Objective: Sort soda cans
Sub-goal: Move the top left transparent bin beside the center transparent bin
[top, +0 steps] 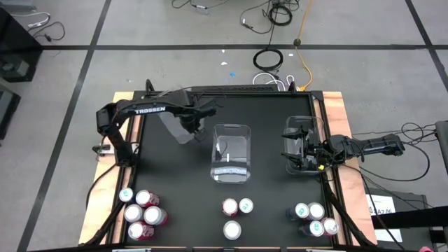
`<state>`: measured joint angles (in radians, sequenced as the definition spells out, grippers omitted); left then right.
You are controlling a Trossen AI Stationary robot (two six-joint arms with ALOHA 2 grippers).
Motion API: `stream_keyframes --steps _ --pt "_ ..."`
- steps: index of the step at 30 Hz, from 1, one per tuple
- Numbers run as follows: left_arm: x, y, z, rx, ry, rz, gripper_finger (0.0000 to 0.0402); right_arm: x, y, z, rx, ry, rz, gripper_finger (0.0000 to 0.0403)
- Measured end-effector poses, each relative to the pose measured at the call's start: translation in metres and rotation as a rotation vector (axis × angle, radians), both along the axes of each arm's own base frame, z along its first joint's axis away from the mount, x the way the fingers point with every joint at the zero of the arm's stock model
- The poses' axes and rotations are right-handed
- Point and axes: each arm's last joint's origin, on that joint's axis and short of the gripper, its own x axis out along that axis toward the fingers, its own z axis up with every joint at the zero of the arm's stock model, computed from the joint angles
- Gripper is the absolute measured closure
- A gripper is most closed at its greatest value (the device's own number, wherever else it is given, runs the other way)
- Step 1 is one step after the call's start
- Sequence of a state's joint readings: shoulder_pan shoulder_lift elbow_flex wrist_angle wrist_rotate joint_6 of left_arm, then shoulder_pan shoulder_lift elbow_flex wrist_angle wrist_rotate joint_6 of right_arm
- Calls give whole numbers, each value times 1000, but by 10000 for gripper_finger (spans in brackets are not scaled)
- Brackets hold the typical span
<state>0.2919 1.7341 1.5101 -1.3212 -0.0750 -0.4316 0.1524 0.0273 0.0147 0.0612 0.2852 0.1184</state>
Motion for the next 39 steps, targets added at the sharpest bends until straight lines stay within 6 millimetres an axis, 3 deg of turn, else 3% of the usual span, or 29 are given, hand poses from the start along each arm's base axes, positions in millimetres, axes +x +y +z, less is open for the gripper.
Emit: stream_keyframes --steps 10,15,23,31,39 --pt "-3 -45 12 5 18 -140 394 0 0 0 0 1 0 25" --pt "0 -54 13 75 16 -175 393 0 0 0 0 0 0 25" --pt "2 -54 13 116 9 -221 349 0 0 0 0 0 0 25" --pt "2 -45 12 144 15 -242 272 0 0 0 0 1 0 25" --pt "-5 -28 -25 88 41 -240 229 0 0 0 0 1 0 25"
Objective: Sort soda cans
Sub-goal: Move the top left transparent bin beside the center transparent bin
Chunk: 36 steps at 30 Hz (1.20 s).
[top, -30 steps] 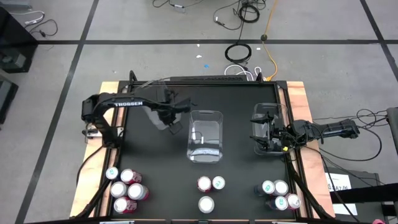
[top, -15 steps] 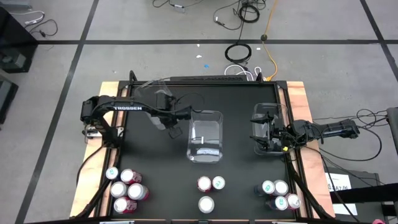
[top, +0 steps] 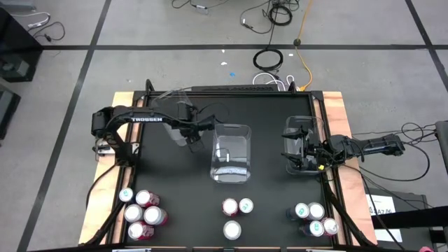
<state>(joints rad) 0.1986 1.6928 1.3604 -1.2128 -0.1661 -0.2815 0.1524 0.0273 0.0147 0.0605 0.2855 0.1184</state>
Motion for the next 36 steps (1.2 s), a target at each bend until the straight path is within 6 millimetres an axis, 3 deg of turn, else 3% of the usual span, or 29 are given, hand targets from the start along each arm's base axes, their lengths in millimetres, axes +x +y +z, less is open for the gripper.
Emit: stream_keyframes --steps 10,21,26,36 --pt "-8 3 -24 -38 37 -21 245 0 0 0 0 0 0 25" --pt "-7 -19 -24 -95 66 -71 390 0 0 0 0 0 0 25" --pt "-9 -42 -23 -121 113 -122 383 0 0 0 0 0 0 25" --pt "-14 -122 -21 -202 112 -311 383 0 0 0 0 0 0 25"
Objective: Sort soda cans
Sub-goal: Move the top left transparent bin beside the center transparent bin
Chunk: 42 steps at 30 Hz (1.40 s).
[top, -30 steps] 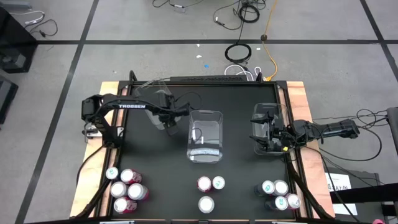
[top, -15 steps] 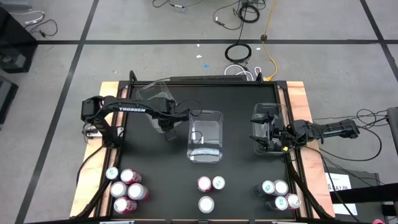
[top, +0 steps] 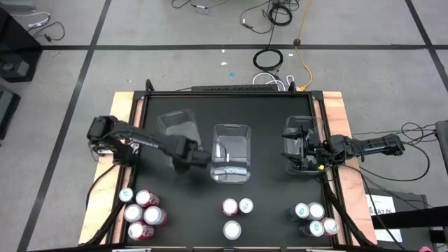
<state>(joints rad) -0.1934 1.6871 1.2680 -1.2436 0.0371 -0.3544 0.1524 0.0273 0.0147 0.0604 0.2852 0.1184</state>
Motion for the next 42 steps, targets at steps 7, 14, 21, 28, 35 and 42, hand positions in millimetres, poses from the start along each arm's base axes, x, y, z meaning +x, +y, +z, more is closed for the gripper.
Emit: stream_keyframes --steps 7,14,21,28,35,42 --pt "-4 -43 0 -33 -63 -56 382 0 0 0 0 0 0 25" --pt "-3 -55 0 -52 -122 -71 382 0 0 0 0 0 -1 25" --pt "-4 -55 0 -48 -117 -177 382 0 0 0 0 -1 0 25" --pt "-8 -53 0 -36 -76 -200 382 0 0 0 0 0 0 25" --pt "-6 -53 0 -15 -90 -174 375 0 0 0 0 -1 0 25" --pt "-6 -52 0 5 -97 -164 336 0 0 0 0 -1 -1 25"
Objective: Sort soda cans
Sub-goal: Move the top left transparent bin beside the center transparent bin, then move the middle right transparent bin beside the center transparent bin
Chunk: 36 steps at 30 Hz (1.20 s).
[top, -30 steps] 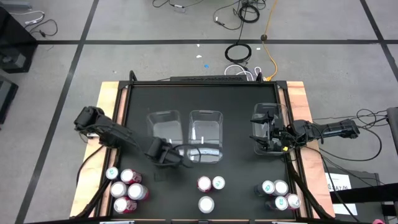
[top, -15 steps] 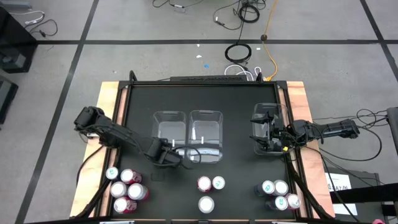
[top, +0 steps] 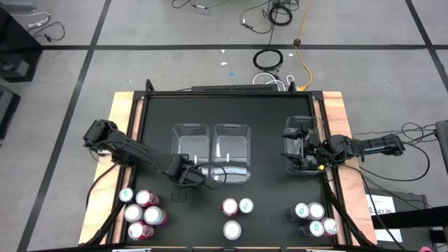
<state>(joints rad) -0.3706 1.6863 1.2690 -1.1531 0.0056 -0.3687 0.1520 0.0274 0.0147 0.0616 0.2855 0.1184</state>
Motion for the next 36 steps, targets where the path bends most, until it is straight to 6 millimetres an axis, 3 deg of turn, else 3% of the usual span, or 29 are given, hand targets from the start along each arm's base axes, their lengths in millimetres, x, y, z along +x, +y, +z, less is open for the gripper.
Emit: stream_keyframes --steps 8,18,29,36 --pt "2 -1 6 -5 -13 16 309 0 0 0 0 0 0 25" --pt "5 -2 50 -13 -73 7 308 0 0 0 0 -1 0 25" --pt "-25 15 127 -9 -579 -67 308 0 0 0 0 0 0 25" --pt "-40 26 150 108 -818 -30 308 0 0 0 0 0 0 25"
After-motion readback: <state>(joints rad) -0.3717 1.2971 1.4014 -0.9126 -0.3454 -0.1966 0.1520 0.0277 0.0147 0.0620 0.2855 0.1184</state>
